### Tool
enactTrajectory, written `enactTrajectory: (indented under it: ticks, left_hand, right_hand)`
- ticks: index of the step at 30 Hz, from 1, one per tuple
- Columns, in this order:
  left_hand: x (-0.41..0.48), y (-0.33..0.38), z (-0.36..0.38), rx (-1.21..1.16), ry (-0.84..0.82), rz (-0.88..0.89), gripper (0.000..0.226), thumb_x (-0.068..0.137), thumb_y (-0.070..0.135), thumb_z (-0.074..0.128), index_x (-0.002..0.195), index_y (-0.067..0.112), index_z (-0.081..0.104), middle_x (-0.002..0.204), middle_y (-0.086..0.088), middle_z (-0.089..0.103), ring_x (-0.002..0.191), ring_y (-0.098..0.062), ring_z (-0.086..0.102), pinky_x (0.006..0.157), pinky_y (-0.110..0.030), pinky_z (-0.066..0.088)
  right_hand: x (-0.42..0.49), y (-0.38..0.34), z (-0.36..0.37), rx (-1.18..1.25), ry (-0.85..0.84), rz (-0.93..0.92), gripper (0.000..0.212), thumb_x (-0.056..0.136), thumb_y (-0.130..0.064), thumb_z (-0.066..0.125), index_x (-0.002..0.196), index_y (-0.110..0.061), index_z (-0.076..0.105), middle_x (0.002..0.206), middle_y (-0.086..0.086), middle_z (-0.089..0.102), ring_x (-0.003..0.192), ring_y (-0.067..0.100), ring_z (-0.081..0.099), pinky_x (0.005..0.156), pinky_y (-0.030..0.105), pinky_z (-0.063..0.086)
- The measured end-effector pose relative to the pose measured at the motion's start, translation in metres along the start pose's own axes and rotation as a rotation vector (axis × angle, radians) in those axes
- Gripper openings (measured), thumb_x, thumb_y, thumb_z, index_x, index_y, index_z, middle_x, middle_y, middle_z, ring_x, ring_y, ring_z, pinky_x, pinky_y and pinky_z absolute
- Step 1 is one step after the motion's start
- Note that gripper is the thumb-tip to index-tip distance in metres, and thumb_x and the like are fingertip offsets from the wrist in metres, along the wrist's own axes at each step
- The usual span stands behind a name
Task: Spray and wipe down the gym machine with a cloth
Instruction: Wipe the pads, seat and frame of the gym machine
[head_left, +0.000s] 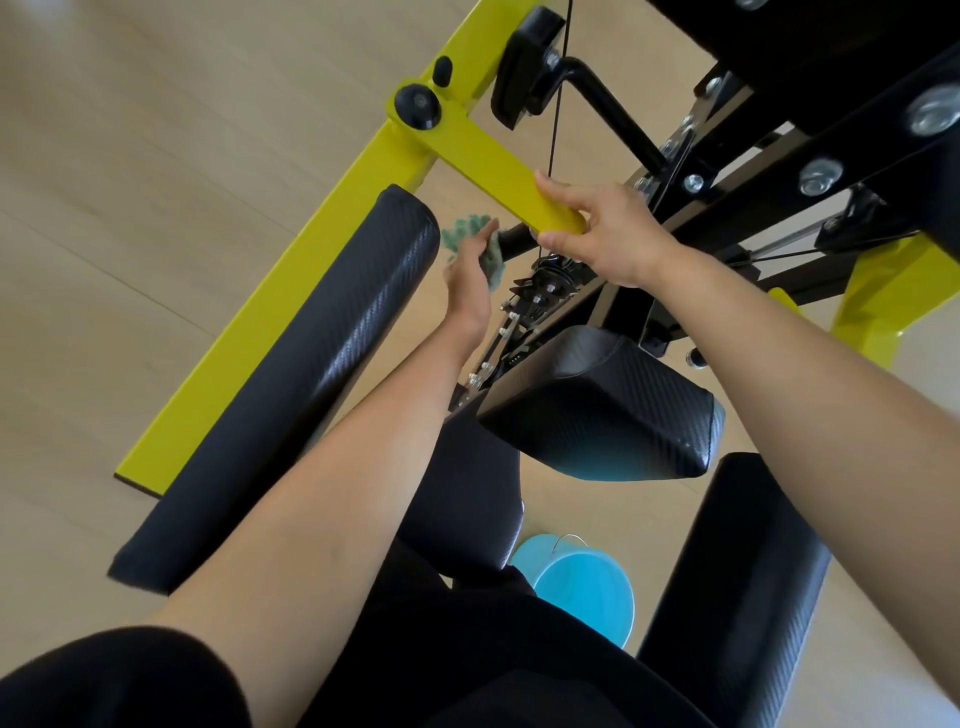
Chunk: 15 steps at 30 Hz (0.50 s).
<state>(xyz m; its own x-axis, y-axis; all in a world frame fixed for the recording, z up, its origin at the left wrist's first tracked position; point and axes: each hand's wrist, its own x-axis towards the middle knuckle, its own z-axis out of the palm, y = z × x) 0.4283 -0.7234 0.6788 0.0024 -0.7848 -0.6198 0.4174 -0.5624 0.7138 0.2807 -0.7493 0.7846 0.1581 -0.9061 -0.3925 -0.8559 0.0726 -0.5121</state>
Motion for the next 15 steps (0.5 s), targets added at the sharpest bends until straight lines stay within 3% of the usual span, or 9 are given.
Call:
enactTrajectory:
  ticks: [2, 4, 6, 8, 10, 12, 15]
  left_hand:
    - [0.001, -0.002, -0.003, 0.033, -0.035, 0.044, 0.030, 0.095, 0.043, 0.060, 0.109, 0.022, 0.074, 0.107, -0.003, 0.069, 0.098, -0.010, 0.058, 0.086, -0.022, 0.041]
    - [-0.001, -0.009, -0.006, 0.203, -0.076, 0.226, 0.041, 0.104, 0.014, 0.044, 0.143, 0.013, 0.056, 0.140, -0.008, 0.060, 0.124, -0.009, 0.052, 0.097, -0.013, 0.038]
    - [-0.001, -0.016, -0.011, 0.365, -0.051, 0.438, 0.053, 0.102, 0.002, 0.038, 0.154, 0.014, 0.041, 0.150, -0.009, 0.051, 0.128, -0.008, 0.048, 0.093, 0.000, 0.035]
    - [-0.002, -0.018, -0.011, 0.447, 0.051, 0.509, 0.048, 0.102, 0.001, 0.041, 0.148, 0.015, 0.047, 0.135, -0.006, 0.058, 0.110, -0.003, 0.055, 0.082, 0.002, 0.038]
    - [0.004, -0.017, -0.007, 0.473, 0.147, 0.508, 0.036, 0.102, 0.003, 0.045, 0.134, 0.011, 0.059, 0.119, 0.000, 0.061, 0.095, -0.003, 0.055, 0.080, -0.011, 0.045]
    - [0.016, -0.014, -0.003, 0.488, 0.183, 0.429, 0.028, 0.101, 0.010, 0.048, 0.122, 0.009, 0.066, 0.119, -0.006, 0.061, 0.099, -0.013, 0.053, 0.088, -0.029, 0.047]
    - [0.027, -0.008, -0.003, 0.511, 0.158, 0.209, 0.033, 0.097, 0.033, 0.038, 0.089, 0.016, 0.065, 0.107, -0.014, 0.058, 0.097, -0.025, 0.052, 0.084, -0.036, 0.040]
  right_hand:
    - [0.000, 0.001, 0.000, 0.004, -0.006, 0.001, 0.070, 0.094, -0.034, 0.073, 0.154, -0.040, 0.039, 0.154, 0.009, 0.051, 0.129, 0.028, 0.058, 0.111, 0.049, 0.047]
    - [0.000, 0.001, 0.001, 0.012, -0.008, 0.000, 0.070, 0.094, -0.035, 0.073, 0.154, -0.042, 0.038, 0.153, 0.010, 0.052, 0.130, 0.029, 0.057, 0.111, 0.050, 0.048]
    - [-0.001, 0.001, 0.001, 0.011, -0.008, 0.005, 0.070, 0.093, -0.036, 0.073, 0.154, -0.042, 0.038, 0.152, 0.010, 0.053, 0.130, 0.030, 0.057, 0.110, 0.050, 0.048]
    - [-0.001, 0.000, 0.001, 0.007, -0.005, 0.010, 0.070, 0.093, -0.036, 0.073, 0.154, -0.042, 0.038, 0.152, 0.011, 0.053, 0.130, 0.030, 0.057, 0.110, 0.050, 0.048]
    - [-0.002, 0.001, 0.003, 0.008, 0.009, 0.012, 0.070, 0.094, -0.036, 0.073, 0.154, -0.040, 0.038, 0.152, 0.011, 0.053, 0.131, 0.030, 0.055, 0.112, 0.048, 0.046]
    - [-0.003, 0.002, 0.004, 0.000, 0.019, 0.007, 0.069, 0.094, -0.036, 0.072, 0.154, -0.039, 0.038, 0.152, 0.011, 0.053, 0.135, 0.030, 0.052, 0.114, 0.047, 0.043]
    - [-0.003, 0.001, 0.005, -0.019, 0.029, 0.012, 0.070, 0.094, -0.039, 0.072, 0.154, -0.043, 0.038, 0.148, 0.013, 0.056, 0.133, 0.031, 0.053, 0.113, 0.049, 0.044]
